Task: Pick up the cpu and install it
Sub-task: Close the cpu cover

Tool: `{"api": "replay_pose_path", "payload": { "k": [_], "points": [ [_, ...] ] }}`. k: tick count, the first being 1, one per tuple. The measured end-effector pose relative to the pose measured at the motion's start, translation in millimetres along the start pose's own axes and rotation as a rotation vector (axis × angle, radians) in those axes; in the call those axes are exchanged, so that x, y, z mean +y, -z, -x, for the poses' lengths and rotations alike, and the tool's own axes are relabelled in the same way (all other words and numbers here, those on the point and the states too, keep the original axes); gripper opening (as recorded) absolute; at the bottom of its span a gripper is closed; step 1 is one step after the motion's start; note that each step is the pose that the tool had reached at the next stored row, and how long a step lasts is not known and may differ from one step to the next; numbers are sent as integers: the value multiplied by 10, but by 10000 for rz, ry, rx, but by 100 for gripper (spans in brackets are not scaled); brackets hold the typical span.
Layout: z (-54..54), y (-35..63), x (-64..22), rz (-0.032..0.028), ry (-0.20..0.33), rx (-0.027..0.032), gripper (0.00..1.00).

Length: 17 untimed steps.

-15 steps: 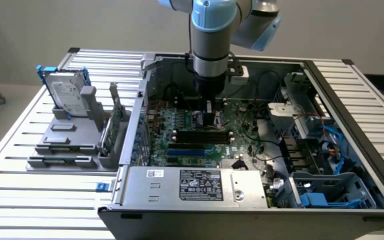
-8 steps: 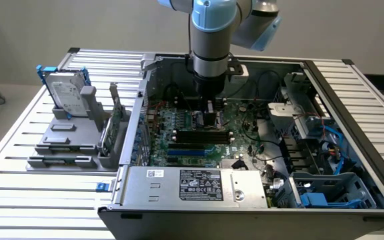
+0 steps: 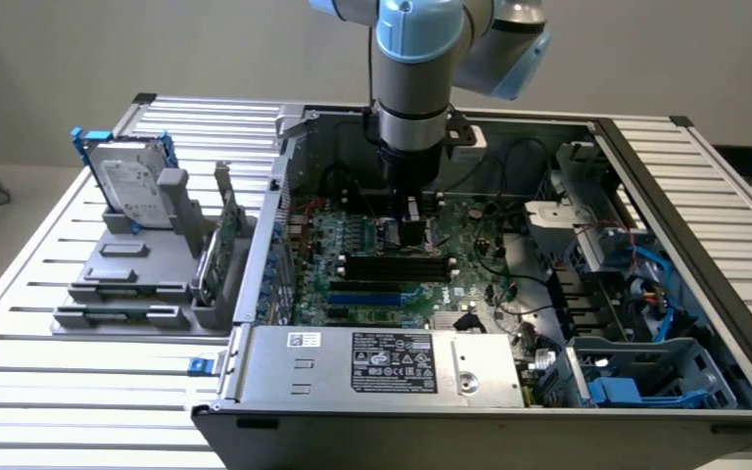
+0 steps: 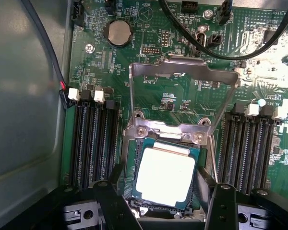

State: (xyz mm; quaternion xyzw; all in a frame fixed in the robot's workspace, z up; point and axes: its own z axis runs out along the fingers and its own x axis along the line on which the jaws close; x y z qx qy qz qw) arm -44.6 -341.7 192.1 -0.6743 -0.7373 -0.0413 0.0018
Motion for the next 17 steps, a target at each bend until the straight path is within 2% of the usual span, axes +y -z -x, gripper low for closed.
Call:
{"api": "replay_pose_path", "payload": {
  "k": [17],
  "points": [
    [-2, -1, 0, 2, 0, 1, 64]
  ]
}}
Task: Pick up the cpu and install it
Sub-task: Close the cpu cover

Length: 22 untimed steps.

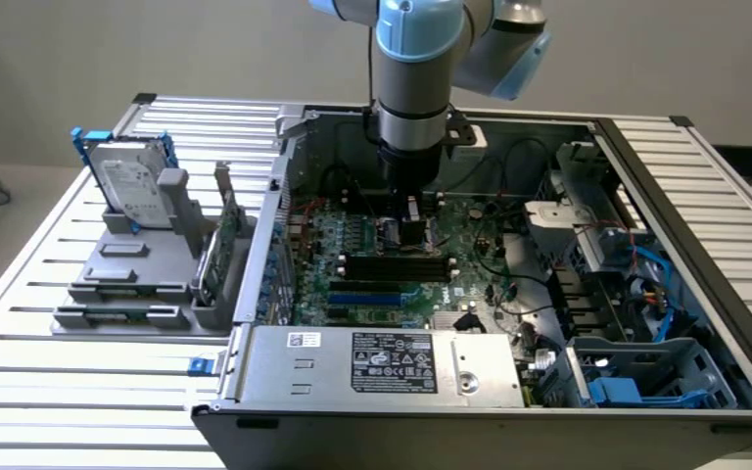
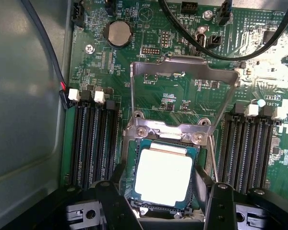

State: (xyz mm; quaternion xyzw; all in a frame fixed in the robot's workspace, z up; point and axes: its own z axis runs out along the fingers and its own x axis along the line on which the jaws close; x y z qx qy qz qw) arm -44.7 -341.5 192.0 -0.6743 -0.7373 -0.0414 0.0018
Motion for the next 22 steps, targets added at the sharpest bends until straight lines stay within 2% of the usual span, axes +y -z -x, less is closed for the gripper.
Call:
{"api": "replay_pose_path", "payload": {
  "k": [22],
  "points": [
    [-2, 2, -16, -4, 51, 3, 60]
  ]
}}
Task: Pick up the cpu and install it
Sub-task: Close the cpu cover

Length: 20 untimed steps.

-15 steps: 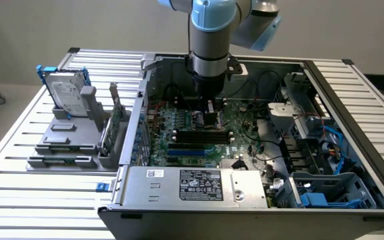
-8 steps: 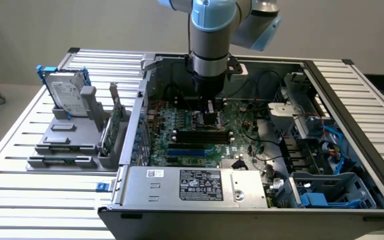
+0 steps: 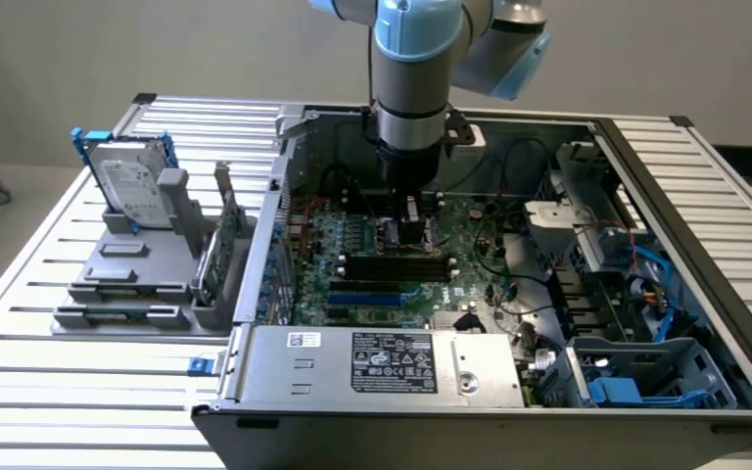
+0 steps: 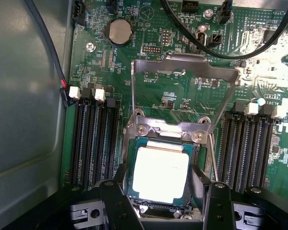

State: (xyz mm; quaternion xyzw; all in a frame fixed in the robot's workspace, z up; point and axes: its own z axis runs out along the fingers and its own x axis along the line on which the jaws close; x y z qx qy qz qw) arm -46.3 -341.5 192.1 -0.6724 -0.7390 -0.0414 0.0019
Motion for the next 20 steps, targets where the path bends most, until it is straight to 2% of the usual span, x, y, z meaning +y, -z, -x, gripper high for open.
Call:
{"api": "replay_pose_path", "payload": {
  "k": [4, 8, 10, 20],
  "points": [
    [0, 0, -1, -11, 18, -12, 60],
    [-4, 17, -1, -86, 54, 0, 60],
    [-3, 38, -1, -105, 61, -18, 60],
    [-2, 88, 6, -106, 51, -19, 60]
  ]
}}
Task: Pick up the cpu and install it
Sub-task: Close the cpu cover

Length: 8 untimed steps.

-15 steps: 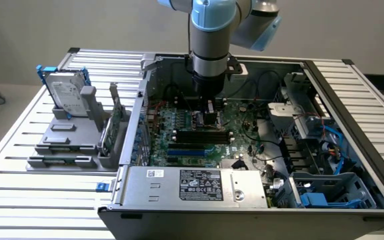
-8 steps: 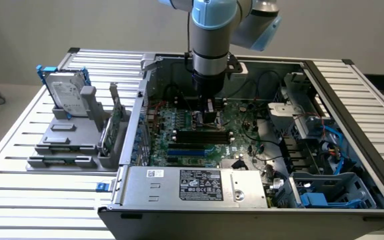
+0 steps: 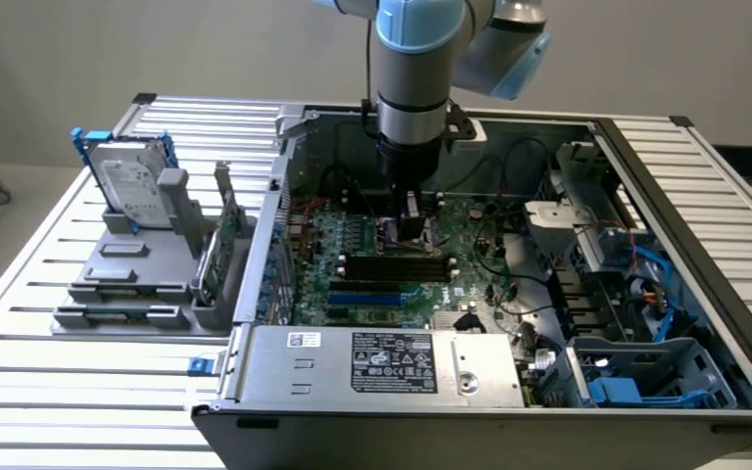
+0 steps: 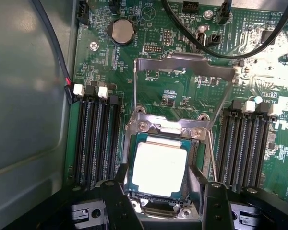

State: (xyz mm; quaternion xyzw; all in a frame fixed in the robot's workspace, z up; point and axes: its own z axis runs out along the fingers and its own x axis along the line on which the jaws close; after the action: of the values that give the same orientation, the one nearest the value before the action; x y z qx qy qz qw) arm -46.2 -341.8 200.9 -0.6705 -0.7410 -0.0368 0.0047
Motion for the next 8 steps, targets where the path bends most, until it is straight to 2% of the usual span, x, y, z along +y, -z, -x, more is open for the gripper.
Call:
{"api": "replay_pose_path", "payload": {
  "k": [8],
  "points": [
    [5, 1, 39, 2, -273, -15, 60]
  ]
}}
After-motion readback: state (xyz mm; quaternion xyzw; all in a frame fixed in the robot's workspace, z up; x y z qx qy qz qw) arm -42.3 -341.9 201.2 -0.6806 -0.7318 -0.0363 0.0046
